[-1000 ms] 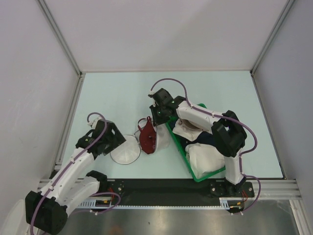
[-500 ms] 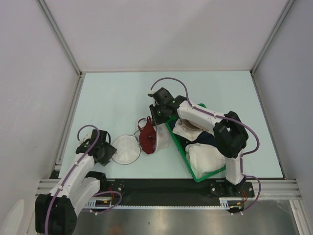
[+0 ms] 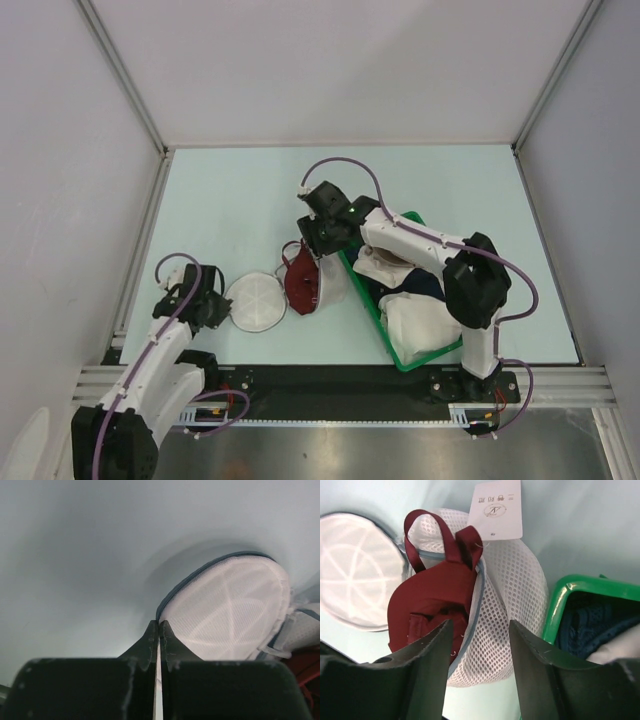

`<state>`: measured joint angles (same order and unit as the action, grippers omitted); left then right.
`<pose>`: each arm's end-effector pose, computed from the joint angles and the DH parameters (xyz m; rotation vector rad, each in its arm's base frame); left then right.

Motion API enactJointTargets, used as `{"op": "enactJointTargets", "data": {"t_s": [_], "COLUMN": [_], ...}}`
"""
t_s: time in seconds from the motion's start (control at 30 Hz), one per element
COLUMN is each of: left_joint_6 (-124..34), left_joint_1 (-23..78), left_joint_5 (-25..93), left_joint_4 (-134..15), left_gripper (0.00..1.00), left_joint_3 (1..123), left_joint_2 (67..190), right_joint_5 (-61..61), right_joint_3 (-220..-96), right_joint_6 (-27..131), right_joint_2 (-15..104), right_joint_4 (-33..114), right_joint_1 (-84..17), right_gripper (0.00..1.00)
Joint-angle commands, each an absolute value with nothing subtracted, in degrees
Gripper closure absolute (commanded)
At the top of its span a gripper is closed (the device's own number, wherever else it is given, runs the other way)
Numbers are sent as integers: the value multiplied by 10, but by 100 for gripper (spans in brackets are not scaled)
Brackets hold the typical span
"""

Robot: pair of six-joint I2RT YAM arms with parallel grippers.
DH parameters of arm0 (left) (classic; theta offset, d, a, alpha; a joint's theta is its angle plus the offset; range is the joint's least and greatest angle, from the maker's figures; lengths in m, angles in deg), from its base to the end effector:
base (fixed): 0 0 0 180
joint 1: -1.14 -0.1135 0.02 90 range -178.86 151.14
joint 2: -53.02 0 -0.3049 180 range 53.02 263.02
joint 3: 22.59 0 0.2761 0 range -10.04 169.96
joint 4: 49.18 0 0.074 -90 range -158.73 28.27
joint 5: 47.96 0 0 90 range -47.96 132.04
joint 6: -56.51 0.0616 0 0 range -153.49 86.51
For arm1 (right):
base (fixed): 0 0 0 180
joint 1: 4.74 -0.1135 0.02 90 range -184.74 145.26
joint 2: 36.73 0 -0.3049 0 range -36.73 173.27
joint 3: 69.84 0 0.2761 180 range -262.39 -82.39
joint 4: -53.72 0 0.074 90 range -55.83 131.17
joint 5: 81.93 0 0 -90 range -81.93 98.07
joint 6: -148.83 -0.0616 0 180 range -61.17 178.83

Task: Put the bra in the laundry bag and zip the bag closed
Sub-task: Place the bra in the laundry bag.

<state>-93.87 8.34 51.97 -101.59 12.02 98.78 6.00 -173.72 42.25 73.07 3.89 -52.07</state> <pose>0.1384 -0.0068 0.1580 -1.2390 2.3540 -0.1555 0.3198 0.3502 0.2598 -0.7071 2.5168 0.4664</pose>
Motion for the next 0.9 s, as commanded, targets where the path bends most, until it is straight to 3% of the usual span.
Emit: {"op": "enactJointTargets", "data": {"t_s": [0.0,0.27,0.57,0.87], "left_joint_6": [-902,-853,-810,-742], "left_joint_1": [81,81,81,81], "left_joint_5": [536,504,473,372], "left_joint_4": [-1044,-1068,-1088,-1073], "left_gripper": [100,100,100,100], "left_joint_3": [186,241,271,328], "left_joint_2": [957,935,909,873], "right_joint_5": [147,5,38,197], "right_joint_3": [-1805,-1722,-1651,-1666], "right_joint_6": [465,406,405,329], "right_joint_2": [698,695,737,781], "right_joint_4": [-1,138,224,221], "right_joint_1": [-572,-612,-617,-616], "right_gripper": [43,54,56,57]}}
